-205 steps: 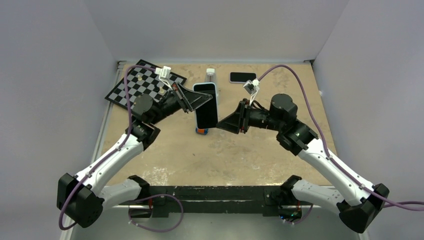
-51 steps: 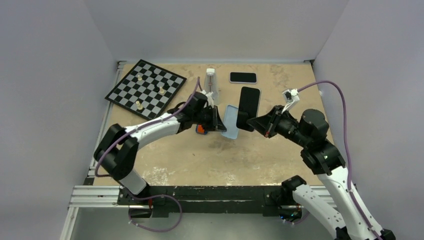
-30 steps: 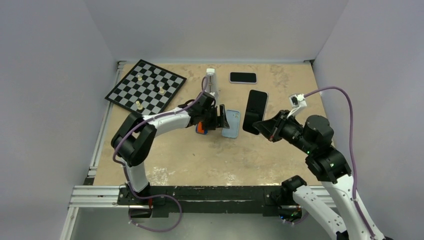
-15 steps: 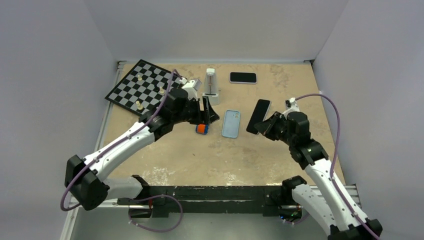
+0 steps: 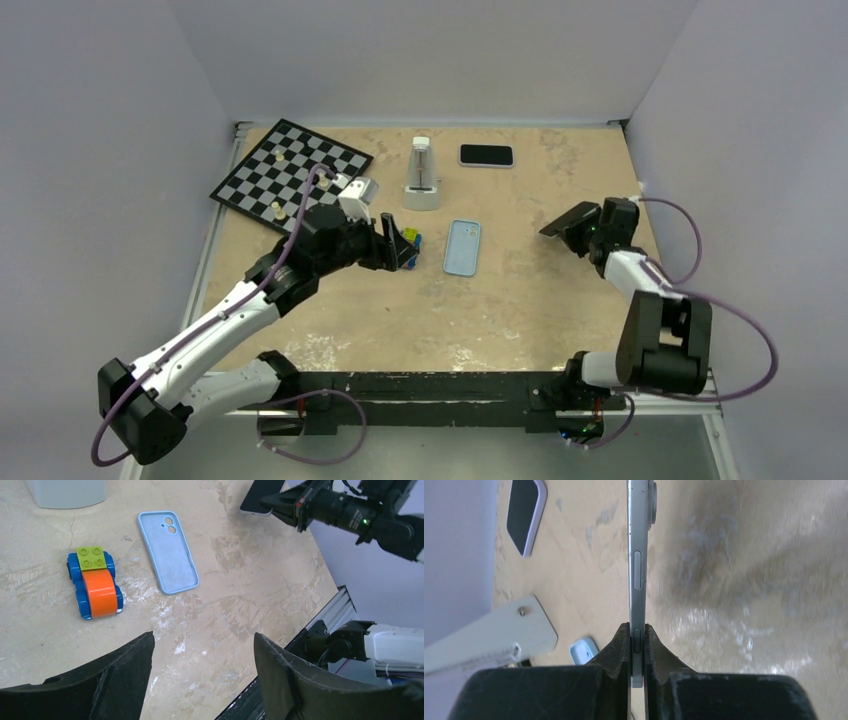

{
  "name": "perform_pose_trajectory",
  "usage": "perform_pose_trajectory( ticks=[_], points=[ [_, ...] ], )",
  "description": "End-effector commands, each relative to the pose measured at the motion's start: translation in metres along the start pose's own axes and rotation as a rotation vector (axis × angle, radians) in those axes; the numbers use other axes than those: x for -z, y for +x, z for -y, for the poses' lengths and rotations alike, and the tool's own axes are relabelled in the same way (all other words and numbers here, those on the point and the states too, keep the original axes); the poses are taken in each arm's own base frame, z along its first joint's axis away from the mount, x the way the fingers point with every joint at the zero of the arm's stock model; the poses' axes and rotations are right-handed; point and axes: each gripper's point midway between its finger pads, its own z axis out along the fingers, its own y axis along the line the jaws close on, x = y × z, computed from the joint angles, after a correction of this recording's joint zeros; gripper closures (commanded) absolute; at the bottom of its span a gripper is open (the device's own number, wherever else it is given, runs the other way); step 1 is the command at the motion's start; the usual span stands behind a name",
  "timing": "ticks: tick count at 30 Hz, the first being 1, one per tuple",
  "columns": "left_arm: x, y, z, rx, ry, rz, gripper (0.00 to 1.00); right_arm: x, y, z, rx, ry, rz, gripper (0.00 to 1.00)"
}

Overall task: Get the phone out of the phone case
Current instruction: Place the phone at the center of the board, then pick up the phone at the center of the board.

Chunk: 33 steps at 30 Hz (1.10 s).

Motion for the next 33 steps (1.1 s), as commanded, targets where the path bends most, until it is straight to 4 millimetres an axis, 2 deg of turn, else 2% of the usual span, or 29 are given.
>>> perform_pose_trajectory(
  ticks=[1,5,8,9,11,13,16,18,21,23,24,27,29,32,33],
  points=[
    [0.016,0.0,0.001,-0.074,0.029,0.028,0.24,-0.023,-0.067,-0.053,-0.015,-0.179,0.147,1.0],
    [0.03,-0.003,-0.001,-0.122,0.017,0.053,0.24,-0.051,-0.083,-0.044,-0.04,-0.167,0.128,1.0],
    [0.037,-0.01,-0.001,-0.145,0.008,0.085,0.24,-0.064,-0.079,-0.032,-0.053,-0.144,0.098,0.98],
    [0.037,-0.011,-0.002,-0.148,0.004,0.091,0.24,-0.066,-0.074,-0.026,-0.058,-0.135,0.086,0.92],
    [0.037,-0.011,-0.003,-0.151,0.001,0.093,0.24,-0.067,-0.065,-0.014,-0.057,-0.107,0.068,0.74],
    [0.035,-0.01,-0.003,-0.15,0.005,0.092,0.24,-0.063,-0.057,-0.003,-0.042,-0.077,0.054,0.52],
    [0.03,-0.008,-0.002,-0.146,0.011,0.079,0.24,-0.051,-0.055,0.007,0.021,-0.021,0.061,0.2],
    [0.027,-0.007,-0.002,-0.146,0.016,0.073,0.24,-0.039,-0.056,0.013,0.065,0.024,0.067,0.13],
    [0.024,-0.007,-0.001,-0.147,0.022,0.069,0.24,-0.018,-0.052,0.022,0.116,0.071,0.091,0.12],
    [0.024,-0.01,0.0,-0.149,0.021,0.072,0.24,-0.005,-0.051,0.019,0.17,0.078,0.117,0.12],
    [0.024,-0.01,0.0,-0.149,0.019,0.072,0.24,0.0,-0.051,0.01,0.222,0.066,0.13,0.13],
    [0.022,-0.011,0.001,-0.149,0.017,0.066,0.24,0.0,-0.045,-0.037,0.422,0.017,0.139,0.15],
    [0.023,-0.011,0.003,-0.149,0.024,0.053,0.24,-0.013,-0.04,-0.069,0.499,-0.008,0.096,0.16],
    [0.025,-0.006,0.006,-0.173,0.055,0.038,0.21,-0.043,-0.04,-0.11,0.503,-0.077,0.046,0.19],
    [0.025,-0.004,0.006,-0.181,0.059,0.035,0.2,-0.053,-0.036,-0.13,0.511,-0.126,0.042,0.19]
  ],
)
